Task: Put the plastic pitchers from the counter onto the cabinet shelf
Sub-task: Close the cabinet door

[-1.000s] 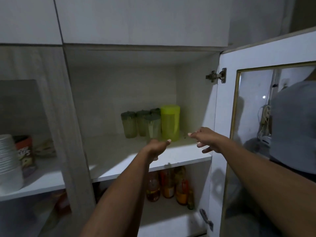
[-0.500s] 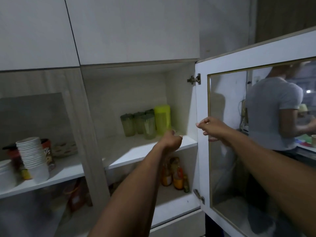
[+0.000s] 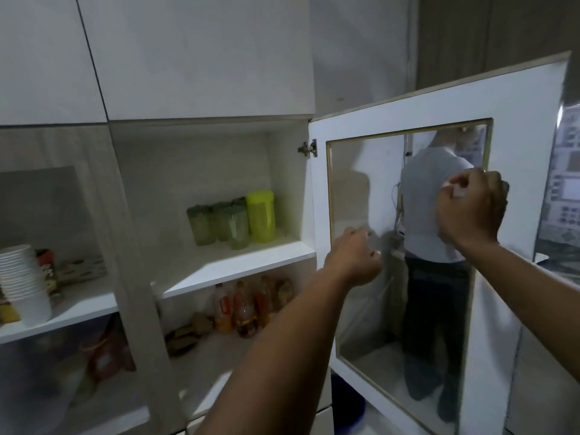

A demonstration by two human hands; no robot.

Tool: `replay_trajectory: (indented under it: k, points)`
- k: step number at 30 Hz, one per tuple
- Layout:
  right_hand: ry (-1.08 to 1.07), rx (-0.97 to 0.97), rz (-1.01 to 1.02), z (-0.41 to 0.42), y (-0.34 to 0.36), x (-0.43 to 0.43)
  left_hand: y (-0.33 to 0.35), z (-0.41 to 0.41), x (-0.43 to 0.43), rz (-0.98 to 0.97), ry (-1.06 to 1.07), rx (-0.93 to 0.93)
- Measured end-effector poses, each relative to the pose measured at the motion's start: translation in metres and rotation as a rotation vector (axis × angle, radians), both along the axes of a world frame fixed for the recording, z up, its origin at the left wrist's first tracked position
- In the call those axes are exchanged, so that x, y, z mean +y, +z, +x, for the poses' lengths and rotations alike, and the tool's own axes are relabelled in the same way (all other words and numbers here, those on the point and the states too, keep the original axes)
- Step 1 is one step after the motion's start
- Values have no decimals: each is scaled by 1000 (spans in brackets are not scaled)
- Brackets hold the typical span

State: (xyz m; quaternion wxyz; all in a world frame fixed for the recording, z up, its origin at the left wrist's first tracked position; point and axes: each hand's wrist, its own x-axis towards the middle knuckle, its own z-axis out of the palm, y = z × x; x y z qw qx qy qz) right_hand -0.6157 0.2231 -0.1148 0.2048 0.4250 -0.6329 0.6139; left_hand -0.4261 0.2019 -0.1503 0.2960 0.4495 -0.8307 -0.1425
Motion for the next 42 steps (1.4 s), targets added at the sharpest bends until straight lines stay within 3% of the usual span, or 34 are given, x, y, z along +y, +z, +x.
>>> replay_trajectory:
  k: [2, 5, 8, 12, 15, 18, 25, 32, 40, 42]
  points:
    - [-143, 19, -84, -29, 4, 14, 1, -39, 11, -40, -52, -29]
    - [-145, -59, -140, -68, 9, 27, 2, -97, 22, -106, -124, -80]
    - [65, -285, -124, -97, 24, 33, 2, -148, 32, -132, -176, -108]
    - [367, -658, -15, -148, 27, 23, -1, -194, 44, -172, -139, -9]
    - [484, -689, -27, -191, 12, 2, 1, -203, 44, -185, -119, -25]
    - [621, -784, -9, -163, 23, 31, 0, -204, 49, -218, -111, -35]
    - [964, -730, 129, -139, 25, 38, 1, -185, 71, -432, 27, 58]
    - [1307, -580, 249, -61, 27, 37, 9, -98, 82, -632, 257, 113]
    - [1390, -294, 163, 78, 10, 21, 5, 27, 88, -654, 434, 109]
    - [1354, -148, 124, 111, -1, 10, 0, 60, 82, -618, 491, 122]
